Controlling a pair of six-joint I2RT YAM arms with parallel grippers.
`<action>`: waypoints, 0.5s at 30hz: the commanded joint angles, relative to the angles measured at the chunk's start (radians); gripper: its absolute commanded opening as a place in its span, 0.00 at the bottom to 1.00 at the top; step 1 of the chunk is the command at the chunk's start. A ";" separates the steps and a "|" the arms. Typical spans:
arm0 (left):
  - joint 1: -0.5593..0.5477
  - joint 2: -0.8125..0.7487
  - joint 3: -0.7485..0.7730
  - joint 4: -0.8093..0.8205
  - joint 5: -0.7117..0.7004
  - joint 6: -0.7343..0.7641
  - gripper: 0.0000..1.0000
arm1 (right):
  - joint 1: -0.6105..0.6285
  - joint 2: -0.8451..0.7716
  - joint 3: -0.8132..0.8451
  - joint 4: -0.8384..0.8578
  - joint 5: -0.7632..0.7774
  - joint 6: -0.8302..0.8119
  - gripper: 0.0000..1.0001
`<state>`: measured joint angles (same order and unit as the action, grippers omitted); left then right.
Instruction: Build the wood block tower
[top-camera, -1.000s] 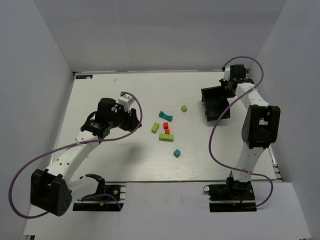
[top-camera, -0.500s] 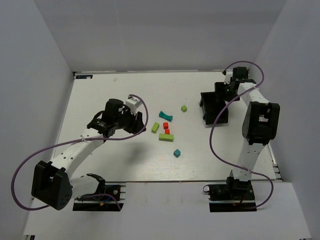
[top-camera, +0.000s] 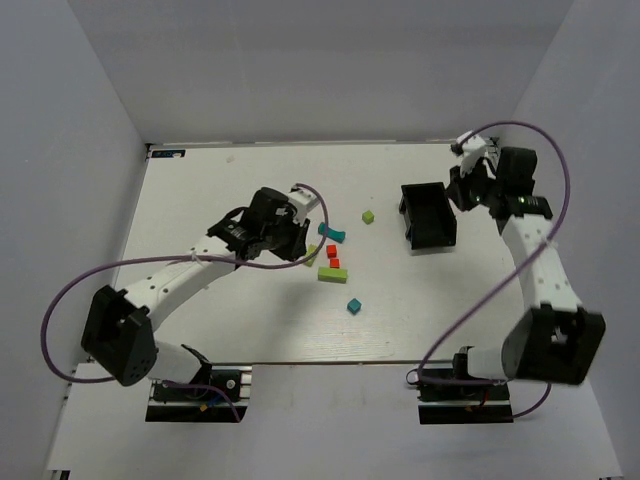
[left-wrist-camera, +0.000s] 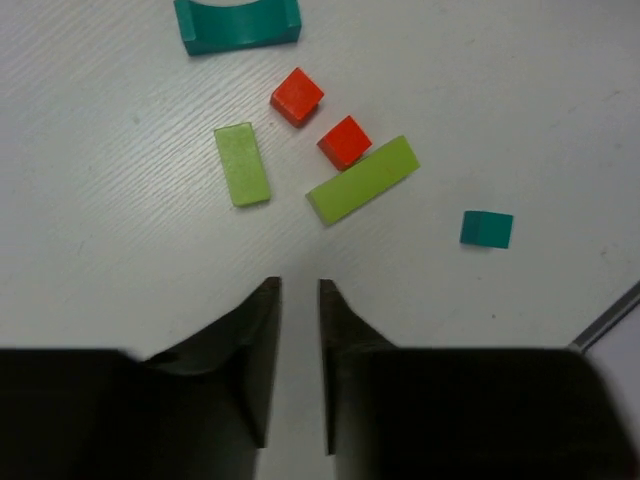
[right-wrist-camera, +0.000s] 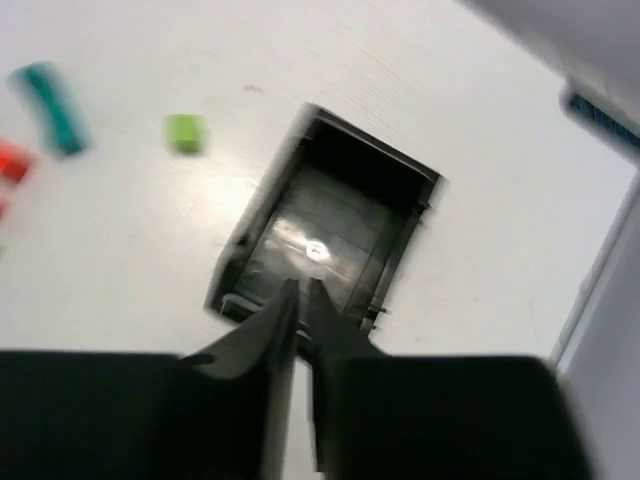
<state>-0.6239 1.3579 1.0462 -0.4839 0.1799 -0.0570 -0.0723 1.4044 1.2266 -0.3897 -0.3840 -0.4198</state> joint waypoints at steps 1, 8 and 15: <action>-0.029 0.093 0.073 -0.082 -0.181 0.025 0.26 | 0.043 -0.163 -0.148 -0.068 -0.413 -0.419 0.08; -0.048 0.187 0.173 -0.116 -0.238 0.054 0.26 | 0.201 -0.453 -0.441 -0.128 -0.647 -0.709 0.20; -0.048 0.169 0.190 -0.084 -0.284 0.054 0.65 | 0.333 -0.313 -0.452 0.105 -0.426 -0.417 0.37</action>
<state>-0.6662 1.5772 1.2148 -0.5907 -0.0570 -0.0074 0.2176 1.0206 0.7517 -0.4393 -0.8940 -0.9726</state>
